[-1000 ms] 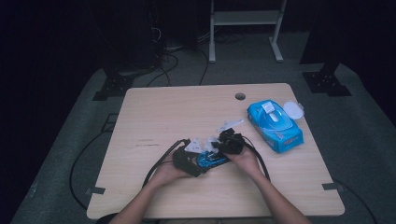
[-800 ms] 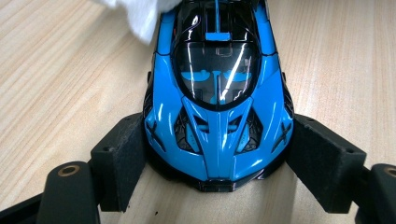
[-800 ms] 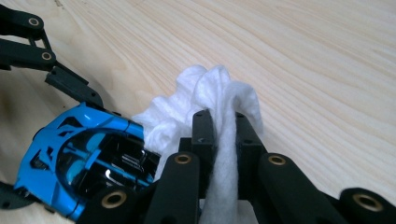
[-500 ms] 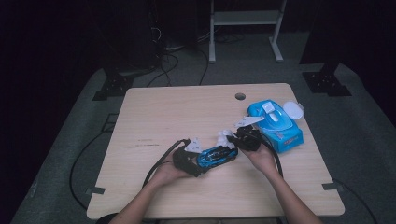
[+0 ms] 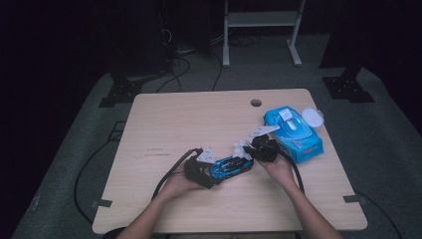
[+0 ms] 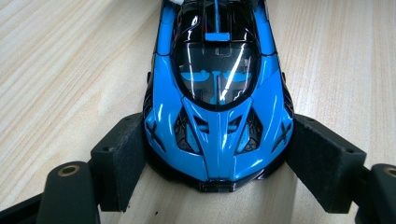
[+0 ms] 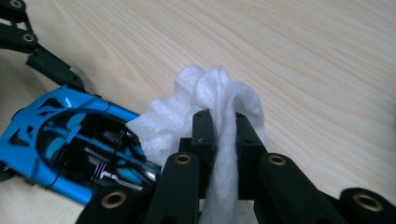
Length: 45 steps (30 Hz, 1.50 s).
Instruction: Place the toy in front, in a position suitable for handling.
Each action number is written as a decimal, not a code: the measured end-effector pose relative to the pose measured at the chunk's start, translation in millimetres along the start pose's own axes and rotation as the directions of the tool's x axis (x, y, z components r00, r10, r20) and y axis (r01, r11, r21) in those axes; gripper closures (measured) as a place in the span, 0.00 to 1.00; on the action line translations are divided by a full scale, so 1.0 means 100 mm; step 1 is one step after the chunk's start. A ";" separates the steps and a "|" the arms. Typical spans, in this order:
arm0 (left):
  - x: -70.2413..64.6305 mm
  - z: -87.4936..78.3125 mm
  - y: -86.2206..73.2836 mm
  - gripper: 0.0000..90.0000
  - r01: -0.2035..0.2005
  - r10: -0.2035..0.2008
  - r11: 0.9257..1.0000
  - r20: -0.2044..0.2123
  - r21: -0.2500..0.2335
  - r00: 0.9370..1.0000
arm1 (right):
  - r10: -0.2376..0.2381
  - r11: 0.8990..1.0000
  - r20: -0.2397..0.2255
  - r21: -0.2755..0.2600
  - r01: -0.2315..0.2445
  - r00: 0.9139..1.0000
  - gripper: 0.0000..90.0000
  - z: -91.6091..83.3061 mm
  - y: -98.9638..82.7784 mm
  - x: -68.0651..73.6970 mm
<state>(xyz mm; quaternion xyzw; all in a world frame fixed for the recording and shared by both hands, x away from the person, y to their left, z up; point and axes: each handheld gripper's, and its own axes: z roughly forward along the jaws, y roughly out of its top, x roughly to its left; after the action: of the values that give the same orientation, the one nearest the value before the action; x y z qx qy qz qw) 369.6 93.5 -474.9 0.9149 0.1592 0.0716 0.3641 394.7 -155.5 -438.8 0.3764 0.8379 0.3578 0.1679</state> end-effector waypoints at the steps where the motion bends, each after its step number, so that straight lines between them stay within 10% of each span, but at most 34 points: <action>1: 0.00 0.00 0.00 0.26 0.000 0.000 1.000 0.000 -0.001 1.000 | 0.000 1.000 -0.002 -0.006 0.000 1.000 0.91 0.02 0.00 0.00; 15: 0.00 0.01 0.00 0.26 0.000 0.000 1.000 -0.001 -0.004 1.000 | -0.039 0.999 -0.024 0.014 0.039 0.999 0.91 -0.46 -0.29 -0.05; 21: 0.00 0.00 0.00 0.26 0.003 -0.003 1.000 -0.001 -0.005 1.000 | -0.111 0.993 -0.008 0.036 0.111 0.994 0.91 -0.32 -0.28 0.12; 26: 0.00 0.01 0.00 0.26 0.004 -0.004 1.000 -0.002 -0.009 1.000 | -0.110 0.994 -0.062 0.018 0.111 0.992 0.91 -0.26 -0.25 0.20; 34: 0.00 0.01 0.01 0.26 0.001 -0.001 1.000 0.001 -0.005 1.000 | -0.077 0.997 -0.011 0.029 0.077 0.997 0.91 -0.31 -0.27 0.05; 45: 0.00 0.02 0.01 0.26 0.001 -0.001 1.000 0.001 -0.010 1.000 | -0.104 0.995 -0.040 0.001 0.104 0.994 0.91 -0.07 -0.02 0.24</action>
<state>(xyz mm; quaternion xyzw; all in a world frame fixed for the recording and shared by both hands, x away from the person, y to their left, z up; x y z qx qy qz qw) 369.9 91.5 -475.7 0.9130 0.1589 0.0716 0.3689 374.3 -141.7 -436.2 0.3253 0.8602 0.3545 0.1691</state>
